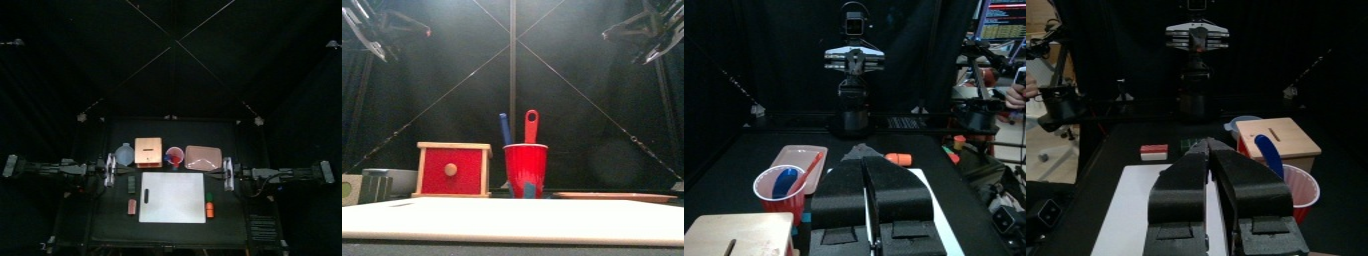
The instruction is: Place carrot on cutting board
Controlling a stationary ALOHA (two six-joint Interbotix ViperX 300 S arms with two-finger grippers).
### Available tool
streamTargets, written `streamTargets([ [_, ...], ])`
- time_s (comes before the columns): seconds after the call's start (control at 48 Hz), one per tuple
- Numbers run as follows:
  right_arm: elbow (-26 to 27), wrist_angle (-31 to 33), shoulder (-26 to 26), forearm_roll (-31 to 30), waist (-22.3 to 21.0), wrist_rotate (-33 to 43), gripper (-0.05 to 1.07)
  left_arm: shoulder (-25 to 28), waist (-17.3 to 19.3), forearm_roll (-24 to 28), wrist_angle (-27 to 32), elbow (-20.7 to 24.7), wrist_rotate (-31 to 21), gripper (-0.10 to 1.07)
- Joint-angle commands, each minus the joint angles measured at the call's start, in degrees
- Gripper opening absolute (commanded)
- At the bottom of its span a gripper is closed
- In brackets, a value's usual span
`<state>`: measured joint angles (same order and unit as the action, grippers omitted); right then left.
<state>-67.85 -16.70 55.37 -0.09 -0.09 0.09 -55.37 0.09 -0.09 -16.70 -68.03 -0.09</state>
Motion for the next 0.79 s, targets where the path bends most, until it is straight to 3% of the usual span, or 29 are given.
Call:
streamTargets([
  [0.0,1.23,-0.09,-1.05,-0.09,-0.79,-0.09,-0.03,0.70,2.02,0.53,0.09,2.02,0.35,0.03],
  [0.146,1.49,1.67,-1.23,1.23,-2.55,1.05,0.05,0.70,2.46,0.97,0.26,2.64,0.35,0.03],
  [0.292,3.96,9.76,-1.41,11.87,-5.01,6.68,0.09,0.70,2.29,0.97,0.26,2.46,0.26,0.03],
  [0.375,6.24,19.86,-1.41,18.11,-6.94,10.28,0.09,0.70,2.20,0.97,0.35,2.29,0.26,0.03],
  [0.417,7.73,27.95,-1.58,20.65,-8.26,12.30,0.09,0.70,2.20,0.97,0.35,2.11,0.26,0.03],
  [0.521,9.93,44.30,-2.81,22.76,-10.72,16.88,0.10,0.70,2.20,0.97,0.26,1.93,0.35,0.03],
  [0.625,11.78,58.62,-4.22,22.32,-11.51,25.93,0.11,0.70,2.29,0.97,0.26,1.76,0.26,0.03],
  [0.771,14.94,71.81,-4.57,17.58,-11.43,40.96,0.11,0.70,2.55,0.97,0.35,1.23,0.26,0.03],
])
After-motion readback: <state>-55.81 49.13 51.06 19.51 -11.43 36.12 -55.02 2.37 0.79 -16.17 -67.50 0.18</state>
